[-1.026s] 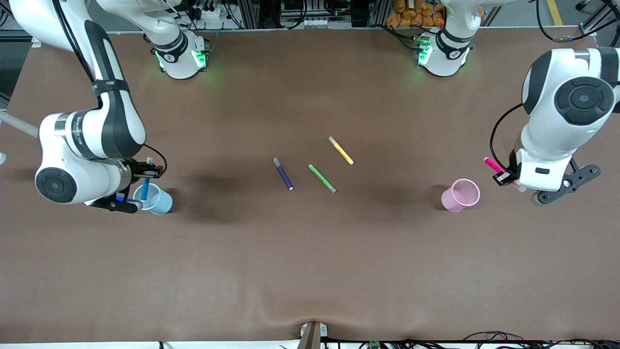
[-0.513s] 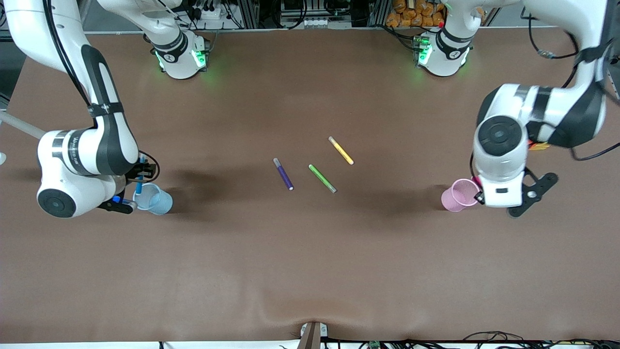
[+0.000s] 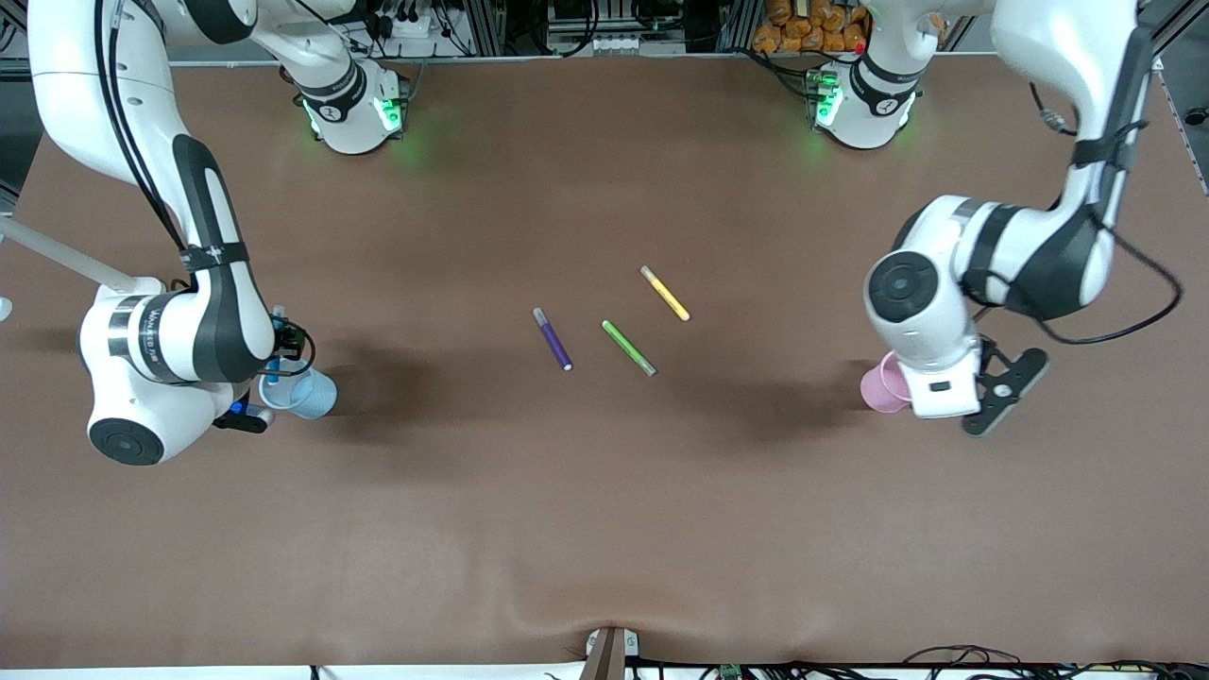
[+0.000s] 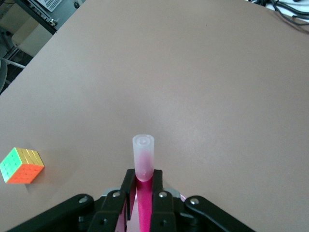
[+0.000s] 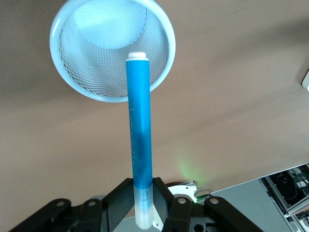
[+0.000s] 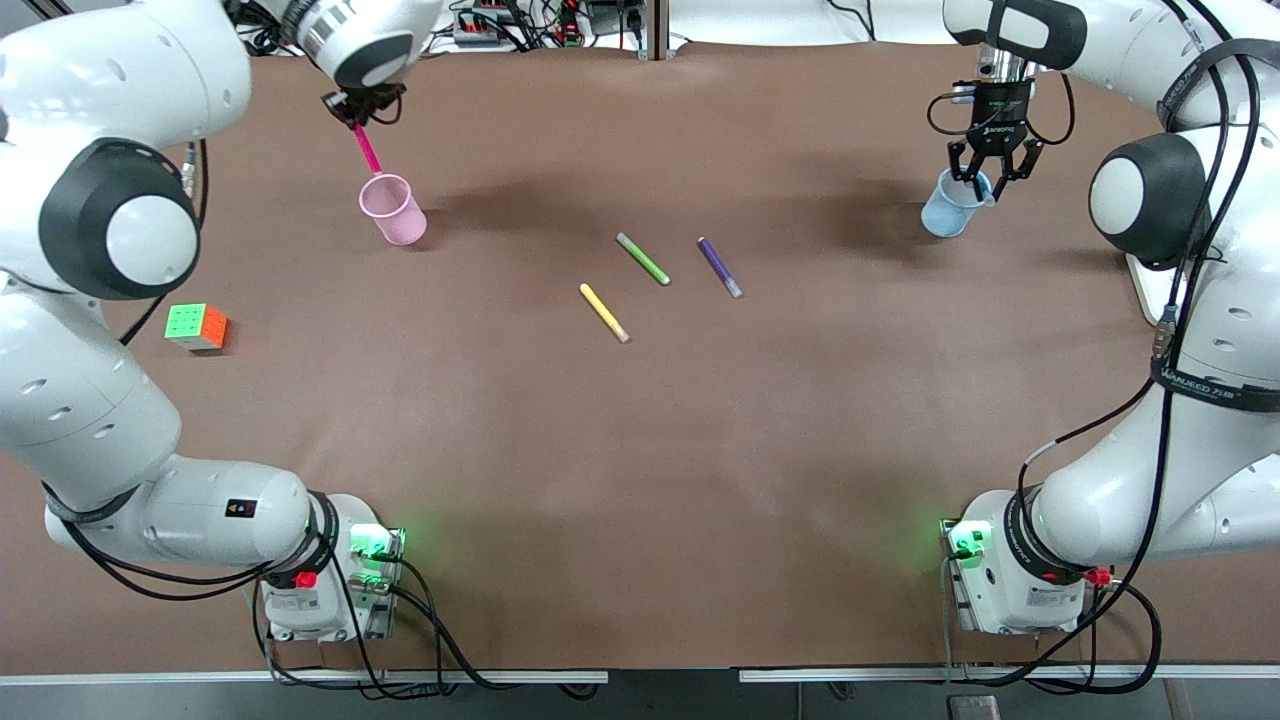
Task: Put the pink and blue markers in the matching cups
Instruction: 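Lower the blue marker into the blue cup while the left gripper lowers pink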
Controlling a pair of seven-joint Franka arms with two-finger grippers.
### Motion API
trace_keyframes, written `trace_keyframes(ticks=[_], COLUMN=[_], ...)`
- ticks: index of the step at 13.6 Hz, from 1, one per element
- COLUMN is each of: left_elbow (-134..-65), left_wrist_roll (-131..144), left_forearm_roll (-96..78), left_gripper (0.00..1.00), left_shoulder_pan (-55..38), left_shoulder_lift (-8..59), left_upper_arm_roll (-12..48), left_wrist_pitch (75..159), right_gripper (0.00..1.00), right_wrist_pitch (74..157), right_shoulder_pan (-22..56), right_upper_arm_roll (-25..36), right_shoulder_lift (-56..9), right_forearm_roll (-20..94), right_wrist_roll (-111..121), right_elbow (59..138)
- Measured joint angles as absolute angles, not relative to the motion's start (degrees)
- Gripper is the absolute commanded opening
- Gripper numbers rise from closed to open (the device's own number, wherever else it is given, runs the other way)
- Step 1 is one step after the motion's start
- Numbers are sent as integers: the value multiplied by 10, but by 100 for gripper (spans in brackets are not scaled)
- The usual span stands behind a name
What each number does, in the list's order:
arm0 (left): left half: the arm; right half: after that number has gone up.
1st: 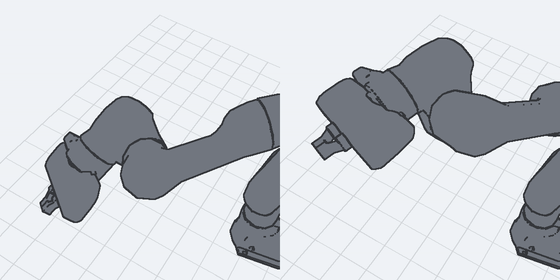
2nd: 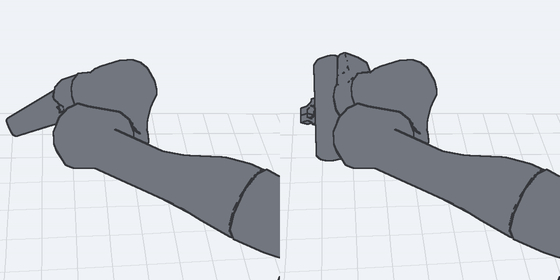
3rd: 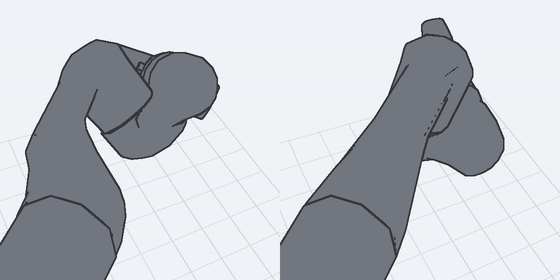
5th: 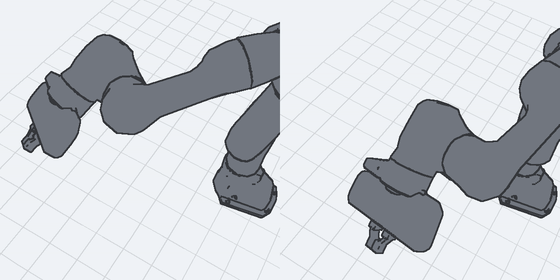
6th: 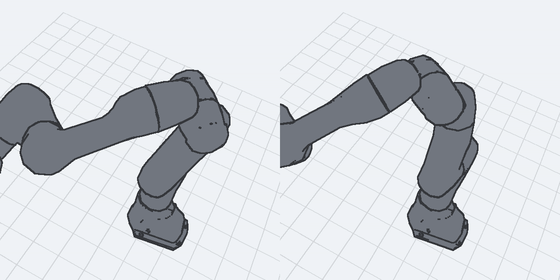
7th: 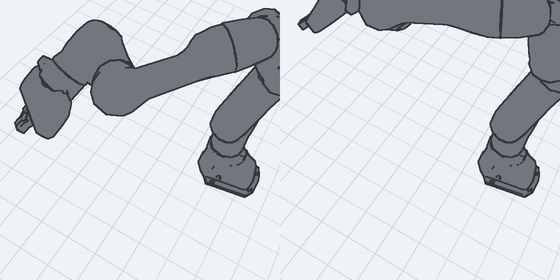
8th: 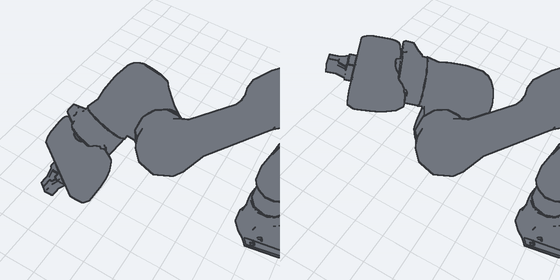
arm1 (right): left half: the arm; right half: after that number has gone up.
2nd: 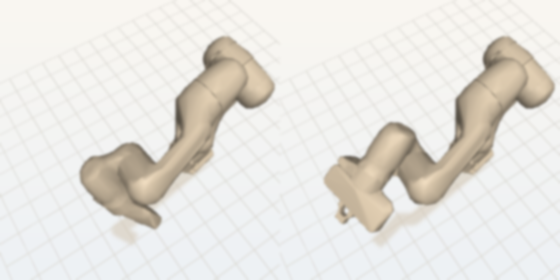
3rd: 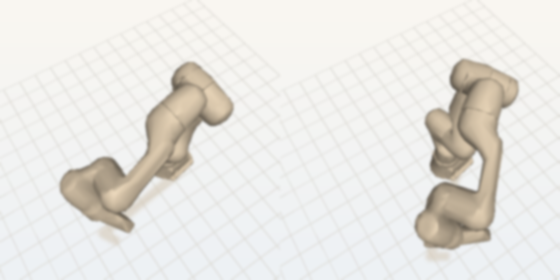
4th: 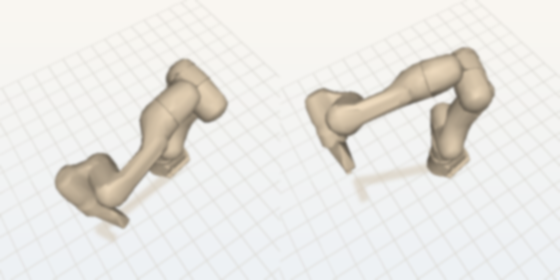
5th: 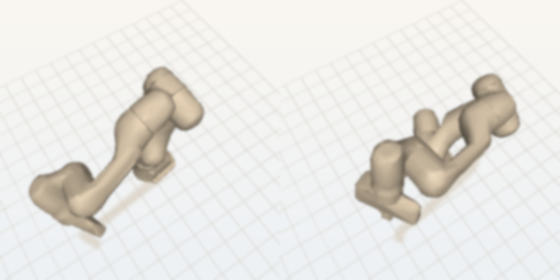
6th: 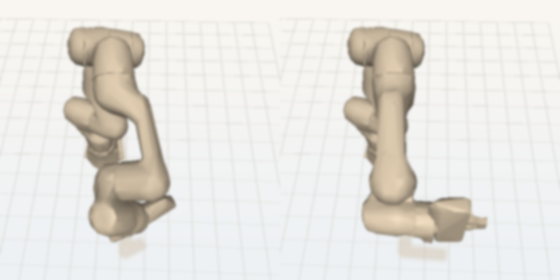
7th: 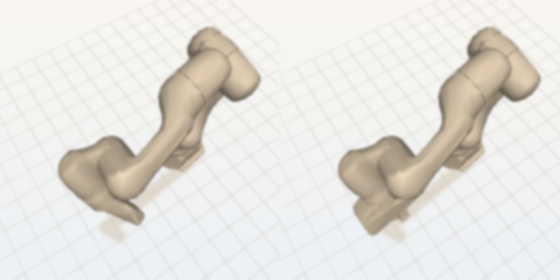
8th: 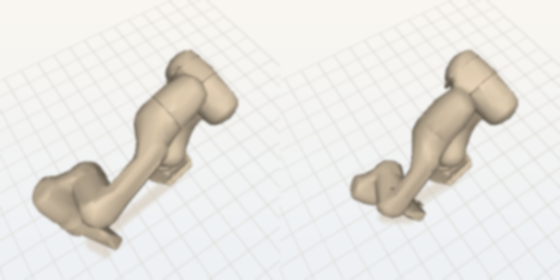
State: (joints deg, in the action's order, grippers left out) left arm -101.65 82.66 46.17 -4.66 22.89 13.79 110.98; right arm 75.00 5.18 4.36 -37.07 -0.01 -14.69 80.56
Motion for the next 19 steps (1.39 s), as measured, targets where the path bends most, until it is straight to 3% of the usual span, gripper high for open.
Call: trace_keyframes(ticks=[9,10,12,13,19], left_elbow=[-1042,-1042,-1042,-1041,-1029], left_wrist_roll=[908,912,917,921,922], left_forearm_roll=[463,463,463,463,464], left_gripper=[0,7,73,100,100], left_shoulder_pan=[-55,-56,-56,-56,-53], left_shoulder_lift=[261,265,269,269,266], left_upper_arm_roll=[138,138,138,138,136], left_wrist_pitch=[1110,1110,1110,1110,1101], right_gripper=[0,0,0,0,0], right_wrist_pitch=[690,690,690,690,692], right_shoulder_pan=[50,50,49,49,46], right_upper_arm_roll=[43,43,43,43,43], right_shoulder_lift=[-429,-435,-444,-446,-472], right_forearm_roll=[1,1,2,3,26], right_wrist_roll=[-115,-114,-114,-113,-113], right_elbow=[732,728,716,712,692])
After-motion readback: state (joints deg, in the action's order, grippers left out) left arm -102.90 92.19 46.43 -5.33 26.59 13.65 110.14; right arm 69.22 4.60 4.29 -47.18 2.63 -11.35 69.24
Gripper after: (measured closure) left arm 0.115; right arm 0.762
